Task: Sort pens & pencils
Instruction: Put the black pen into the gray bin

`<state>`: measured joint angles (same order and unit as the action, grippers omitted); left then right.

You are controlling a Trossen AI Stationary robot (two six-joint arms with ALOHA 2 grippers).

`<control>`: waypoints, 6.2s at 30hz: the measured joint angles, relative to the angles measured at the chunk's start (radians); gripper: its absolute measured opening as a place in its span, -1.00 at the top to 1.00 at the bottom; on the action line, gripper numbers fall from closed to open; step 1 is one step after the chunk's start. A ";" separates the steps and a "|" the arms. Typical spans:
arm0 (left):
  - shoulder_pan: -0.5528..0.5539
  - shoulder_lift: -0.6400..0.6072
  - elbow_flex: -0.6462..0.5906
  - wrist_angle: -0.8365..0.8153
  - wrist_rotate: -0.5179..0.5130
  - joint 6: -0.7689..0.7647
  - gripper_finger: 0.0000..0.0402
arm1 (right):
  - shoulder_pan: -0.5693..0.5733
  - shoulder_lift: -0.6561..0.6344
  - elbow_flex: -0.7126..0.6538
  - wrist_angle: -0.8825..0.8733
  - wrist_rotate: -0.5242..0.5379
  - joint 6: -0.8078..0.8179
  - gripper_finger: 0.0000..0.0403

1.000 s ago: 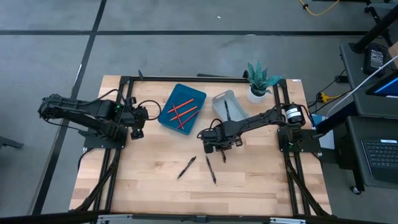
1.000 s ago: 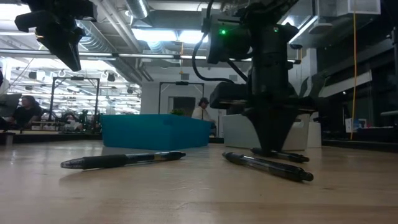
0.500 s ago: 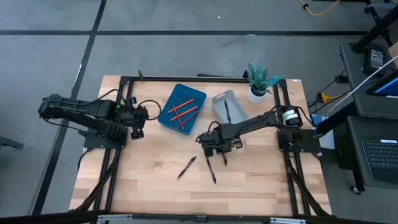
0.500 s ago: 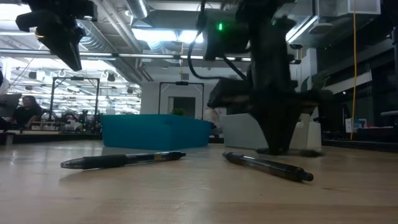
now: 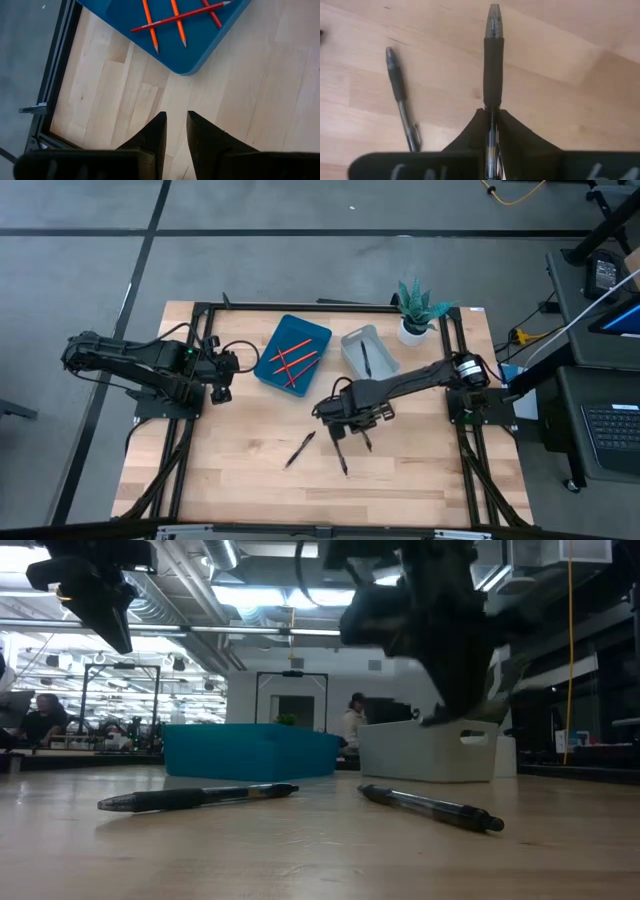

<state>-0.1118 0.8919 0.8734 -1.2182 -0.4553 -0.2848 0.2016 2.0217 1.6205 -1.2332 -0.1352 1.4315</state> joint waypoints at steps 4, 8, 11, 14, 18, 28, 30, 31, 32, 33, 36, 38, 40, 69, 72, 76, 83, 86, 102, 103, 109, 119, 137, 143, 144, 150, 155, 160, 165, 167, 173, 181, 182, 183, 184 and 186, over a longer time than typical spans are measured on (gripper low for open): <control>0.000 0.000 0.000 0.000 0.000 0.000 0.66 | 0.008 0.000 0.098 -0.117 0.008 -0.004 0.86; 0.000 0.000 0.000 0.000 0.000 0.000 0.66 | 0.010 -0.001 0.196 -0.231 0.021 -0.023 0.86; 0.000 0.000 0.000 0.000 0.000 0.000 0.66 | 0.009 -0.002 0.262 -0.301 0.048 -0.023 0.86; 0.000 0.000 0.000 0.000 0.000 0.000 0.66 | 0.010 -0.003 0.301 -0.340 0.079 -0.023 0.86; 0.000 0.000 0.000 0.000 0.000 0.000 0.66 | -0.016 -0.003 0.310 -0.338 0.107 -0.051 0.86; 0.000 0.000 0.000 0.000 0.000 0.000 0.66 | -0.165 -0.003 0.297 -0.337 0.167 -0.254 0.86; 0.000 0.000 0.000 0.000 0.002 0.000 0.66 | -0.202 -0.003 0.297 -0.338 0.185 -0.291 0.86; 0.000 0.000 0.000 0.000 0.002 0.000 0.66 | -0.221 -0.003 0.297 -0.338 0.191 -0.313 0.86; 0.000 0.000 0.000 0.000 0.002 0.000 0.66 | -0.239 -0.003 0.297 -0.338 0.194 -0.335 0.86; 0.000 0.000 0.000 0.000 0.002 0.000 0.66 | -0.258 -0.003 0.297 -0.338 0.196 -0.358 0.86; 0.000 0.000 0.000 0.000 0.003 0.000 0.66 | -0.316 -0.003 0.297 -0.338 0.202 -0.424 0.86; 0.000 0.000 0.000 0.000 0.004 0.000 0.66 | -0.359 -0.003 0.297 -0.338 0.218 -0.467 0.86; 0.000 0.000 0.000 0.000 0.005 0.000 0.66 | -0.402 -0.003 0.297 -0.338 0.223 -0.504 0.86; 0.000 0.000 0.000 0.008 0.001 0.008 0.66 | -0.611 -0.004 -0.023 -0.035 0.183 -0.697 0.86; 0.000 0.000 0.000 0.008 0.001 0.008 0.66 | -0.623 -0.003 -0.074 0.012 0.164 -0.699 0.86; 0.000 0.000 0.000 0.008 0.000 0.009 0.66 | -0.631 -0.003 -0.118 0.067 0.153 -0.701 0.86; 0.000 0.000 0.000 0.010 0.000 0.009 0.66 | -0.635 -0.003 -0.123 0.119 0.157 -0.707 0.74; 0.000 0.000 0.000 0.010 0.000 0.009 0.66 | -0.637 -0.003 -0.123 0.118 0.161 -0.711 0.61; 0.000 0.000 0.000 0.037 -0.006 0.009 0.66 | -0.634 -0.003 0.058 -0.139 0.160 -0.700 0.27; 0.000 0.000 0.000 0.036 -0.006 0.009 0.66 | -0.629 -0.003 0.089 -0.170 0.161 -0.693 0.27; 0.000 0.000 0.000 0.020 -0.006 0.010 0.66 | -0.563 -0.003 0.276 -0.330 0.160 -0.624 0.26; 0.000 0.000 0.000 -0.040 -0.005 0.026 0.66 | -0.233 -0.013 0.377 -0.301 0.128 -0.331 0.26; 0.000 0.000 0.000 -0.045 -0.004 0.033 0.66 | 0.116 -0.012 -0.042 0.358 0.081 0.317 0.26; 0.000 0.000 0.000 -0.045 -0.003 0.033 0.66 | 0.118 -0.013 -0.102 0.407 0.055 0.339 0.26; 0.000 0.000 0.000 -0.045 -0.003 0.033 0.66 | 0.118 -0.012 -0.110 0.403 0.053 0.340 0.26; 0.000 0.000 0.000 -0.040 -0.003 0.033 0.66 | 0.118 -0.013 -0.152 0.459 0.044 0.340 0.26; 0.000 0.000 0.000 -0.016 -0.003 0.034 0.66 | 0.118 -0.011 -0.178 0.544 0.044 0.340 0.26; 0.000 0.000 0.000 -0.014 -0.004 0.035 0.66 | 0.118 0.003 -0.180 0.558 0.036 0.338 0.26; 0.000 0.000 0.000 -0.012 -0.004 0.035 0.66 | 0.118 0.044 -0.180 0.585 0.009 0.335 0.26; 0.000 0.000 0.000 -0.012 -0.004 0.035 0.66 | 0.118 0.071 -0.180 0.596 -0.018 0.324 0.26; 0.000 0.000 0.000 -0.011 -0.004 0.045 0.66 | 0.115 0.123 -0.173 0.624 -0.060 0.320 0.26; 0.000 0.000 0.000 -0.002 -0.004 0.061 0.66 | 0.116 0.128 -0.174 0.609 -0.070 0.319 0.49; 0.000 0.000 0.000 -0.001 -0.004 0.061 0.66 | 0.116 0.128 -0.175 0.607 -0.070 0.319 0.54; 0.000 0.000 0.000 0.000 -0.004 0.061 0.66 | 0.116 0.128 -0.175 0.606 -0.071 0.318 0.59; 0.000 0.000 0.000 0.000 -0.004 0.061 0.66 | 0.116 0.128 -0.175 0.605 -0.071 0.317 0.64; 0.000 0.000 0.000 0.000 -0.004 0.061 0.66 | 0.117 0.128 -0.175 0.603 -0.071 0.315 0.74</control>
<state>-0.1120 0.8921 0.8730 -1.2182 -0.4595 -0.2237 0.3183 2.1501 1.4452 -0.6304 -0.2062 1.7461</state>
